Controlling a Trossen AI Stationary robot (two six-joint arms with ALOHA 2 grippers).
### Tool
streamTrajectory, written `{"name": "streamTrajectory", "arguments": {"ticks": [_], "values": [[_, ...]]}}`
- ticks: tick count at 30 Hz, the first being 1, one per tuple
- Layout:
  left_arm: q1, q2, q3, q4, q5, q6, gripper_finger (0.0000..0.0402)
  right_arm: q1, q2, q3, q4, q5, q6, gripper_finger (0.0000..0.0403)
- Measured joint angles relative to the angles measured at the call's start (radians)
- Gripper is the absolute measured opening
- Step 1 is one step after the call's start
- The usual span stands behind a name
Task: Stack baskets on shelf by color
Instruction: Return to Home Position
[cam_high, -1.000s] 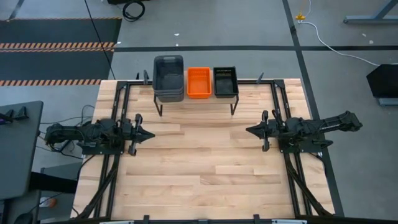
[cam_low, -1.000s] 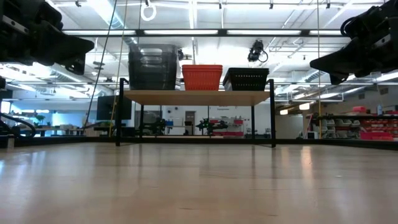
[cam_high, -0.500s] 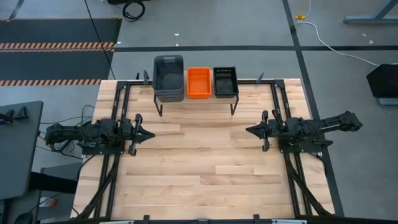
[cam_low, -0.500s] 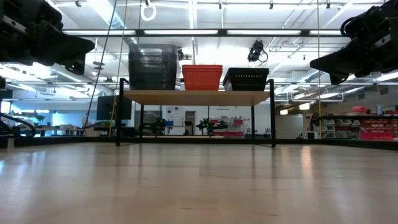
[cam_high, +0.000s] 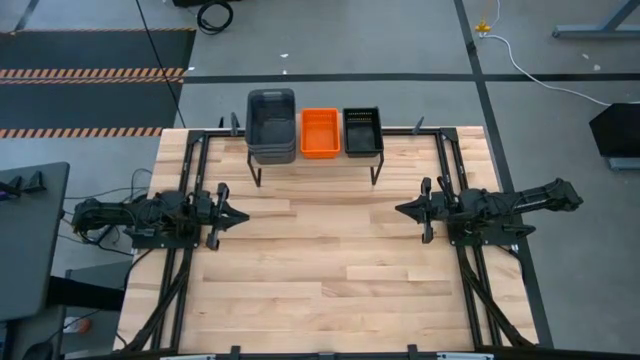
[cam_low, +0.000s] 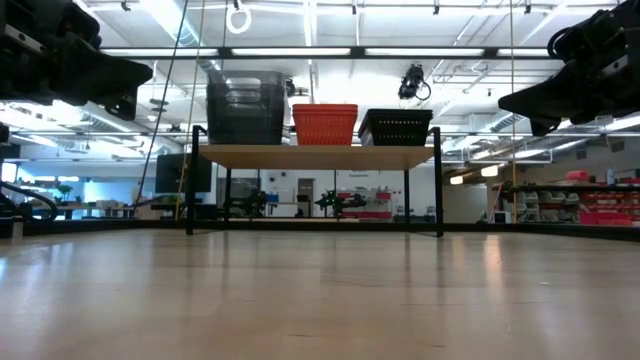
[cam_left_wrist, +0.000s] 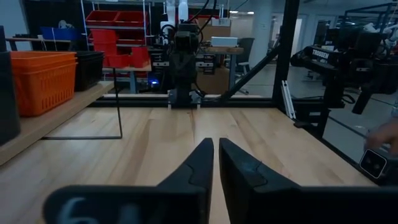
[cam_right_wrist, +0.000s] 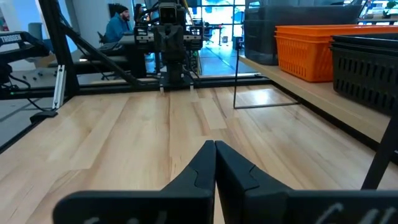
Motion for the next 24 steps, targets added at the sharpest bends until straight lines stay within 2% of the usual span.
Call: {"name": "streamTrajectory", "arguments": {"ticks": [24], "values": [[0.0, 0.0, 0.0, 0.0, 0.0, -0.002, 0.0028, 0.0, 0.0, 0.0, 0.0, 0.0, 0.0, 0.0012]]}}
